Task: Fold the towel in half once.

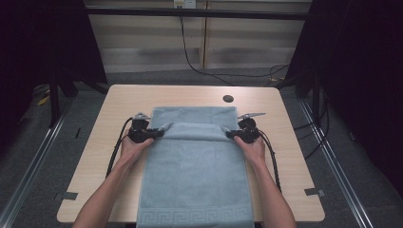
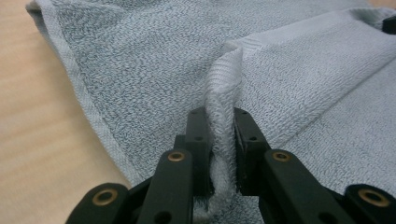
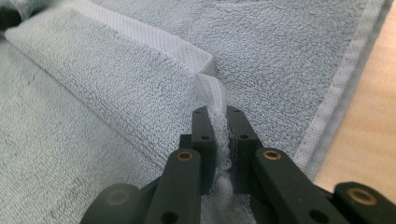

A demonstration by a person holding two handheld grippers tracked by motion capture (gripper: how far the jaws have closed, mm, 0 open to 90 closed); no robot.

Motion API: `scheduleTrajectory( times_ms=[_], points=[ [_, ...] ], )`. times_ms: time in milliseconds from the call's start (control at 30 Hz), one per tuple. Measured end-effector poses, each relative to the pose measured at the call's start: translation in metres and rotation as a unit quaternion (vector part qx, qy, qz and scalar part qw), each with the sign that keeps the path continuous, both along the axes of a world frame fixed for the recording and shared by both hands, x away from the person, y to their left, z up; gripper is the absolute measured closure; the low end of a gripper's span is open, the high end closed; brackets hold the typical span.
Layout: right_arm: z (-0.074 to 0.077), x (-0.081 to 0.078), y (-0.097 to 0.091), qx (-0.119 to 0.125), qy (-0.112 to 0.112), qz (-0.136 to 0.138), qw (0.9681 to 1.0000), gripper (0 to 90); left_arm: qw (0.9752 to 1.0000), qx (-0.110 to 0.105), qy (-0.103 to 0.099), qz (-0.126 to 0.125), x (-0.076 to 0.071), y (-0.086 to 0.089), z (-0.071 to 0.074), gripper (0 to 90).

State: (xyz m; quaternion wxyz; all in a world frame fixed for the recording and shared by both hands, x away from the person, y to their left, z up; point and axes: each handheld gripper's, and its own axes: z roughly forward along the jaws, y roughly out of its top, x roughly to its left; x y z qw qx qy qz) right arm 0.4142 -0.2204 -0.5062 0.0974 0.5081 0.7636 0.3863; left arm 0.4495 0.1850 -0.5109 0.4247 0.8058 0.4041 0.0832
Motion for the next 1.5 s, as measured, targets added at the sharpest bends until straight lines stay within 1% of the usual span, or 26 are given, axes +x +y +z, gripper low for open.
scheduleTrajectory(
  times_ms=[67,133,200,267,300,333,433,533,600,667,700,800,833,867,967,1033,1100,1167,1233,1267,1300,1333,1367,1400,1433,1500],
  points=[
    [0.000,0.005,-0.001,-0.001,0.000,-0.003,1.0000,84.4,0.9999,0.009,-0.011,0.004,0.003,-0.004,0.000,78.4],
    [0.000,0.006,-0.001,-0.002,-0.002,-0.014,0.9999,84.3,1.0000,0.003,-0.001,0.005,0.007,-0.004,0.001,78.3],
    [0.001,0.005,-0.002,-0.002,-0.008,-0.013,0.9999,84.3,0.9999,-0.007,0.009,0.009,0.007,-0.002,0.002,78.5],
    [0.004,0.003,-0.003,0.002,-0.010,-0.015,0.9998,84.4,0.9999,-0.006,0.008,0.008,0.006,-0.001,0.005,78.7],
    [0.008,0.002,-0.004,0.002,-0.016,-0.011,0.9998,84.4,0.9999,-0.010,0.007,0.004,0.006,0.000,0.009,78.8],
    [0.014,0.002,-0.007,0.010,-0.025,-0.012,0.9996,84.4,0.9999,-0.013,0.002,0.004,0.005,0.001,0.014,78.8],
    [0.037,0.000,-0.016,0.037,-0.050,-0.012,0.9980,84.3,0.9986,-0.051,-0.012,0.010,0.005,0.010,0.035,78.8],
    [0.066,-0.002,-0.024,0.053,-0.081,-0.013,0.9952,84.3,0.9965,-0.075,-0.035,0.012,0.004,0.016,0.062,78.8],
    [0.086,-0.003,-0.027,0.063,-0.101,-0.012,0.9927,84.4,0.9949,-0.084,-0.054,0.009,0.003,0.018,0.081,78.7],
    [0.104,-0.002,-0.028,0.066,-0.119,-0.012,0.9906,84.3,0.9928,-0.096,-0.071,0.010,0.001,0.019,0.101,78.8],
    [0.114,-0.002,-0.028,0.067,-0.129,-0.010,0.9894,84.3,0.9920,-0.101,-0.075,0.009,0.001,0.019,0.107,78.8],
    [0.133,0.000,-0.028,0.072,-0.144,-0.008,0.9869,84.3,0.9893,-0.110,-0.096,0.006,-0.001,0.022,0.130,78.8],
    [0.141,0.000,-0.029,0.073,-0.153,-0.008,0.9855,84.3,0.9889,-0.110,-0.100,0.004,-0.003,0.023,0.135,78.8],
    [0.146,-0.001,-0.029,0.076,-0.158,-0.007,0.9845,84.3,0.9879,-0.116,-0.103,0.002,-0.004,0.023,0.142,78.8],
    [0.167,-0.004,-0.031,0.085,-0.178,-0.003,0.9803,84.3,0.9848,-0.125,-0.121,-0.004,-0.013,0.027,0.160,78.7],
    [0.179,-0.009,-0.031,0.089,-0.193,0.004,0.9772,84.3,0.9834,-0.125,-0.131,-0.008,-0.020,0.029,0.169,78.7],
    [0.189,-0.017,-0.030,0.092,-0.205,0.010,0.9745,84.3,0.9806,-0.139,-0.138,-0.014,-0.030,0.034,0.178,78.7],
    [0.197,-0.027,-0.029,0.096,-0.216,0.019,0.9714,84.3,0.9783,-0.146,-0.146,-0.013,-0.039,0.036,0.185,78.7],
    [0.204,-0.037,-0.027,0.089,-0.228,0.025,0.9693,84.3,0.9765,-0.153,-0.151,-0.016,-0.048,0.039,0.193,78.8],
    [0.207,-0.042,-0.027,0.087,-0.233,0.029,0.9682,84.3,0.9766,-0.150,-0.152,-0.020,-0.054,0.040,0.198,78.7],
    [0.212,-0.047,-0.026,0.087,-0.238,0.033,0.9669,84.3,0.9763,-0.145,-0.159,-0.023,-0.057,0.040,0.201,78.7],
    [0.215,-0.051,-0.026,0.088,-0.239,0.035,0.9664,84.3,0.9749,-0.146,-0.167,-0.025,-0.063,0.042,0.205,78.7],
    [0.219,-0.057,-0.027,0.089,-0.244,0.039,0.9648,84.3,0.9740,-0.148,-0.169,-0.029,-0.068,0.042,0.208,78.7],
    [0.221,-0.061,-0.027,0.090,-0.250,0.041,0.9633,84.3,0.9735,-0.145,-0.173,-0.034,-0.074,0.043,0.210,78.7],
    [0.222,-0.066,-0.027,0.090,-0.256,0.045,0.9615,84.3,0.9726,-0.144,-0.178,-0.038,-0.080,0.044,0.212,78.7],
    [0.223,-0.078,-0.026,0.083,-0.264,0.052,0.9596,84.3,0.9726,-0.137,-0.183,-0.045,-0.092,0.047,0.210,78.7]
  ],
)
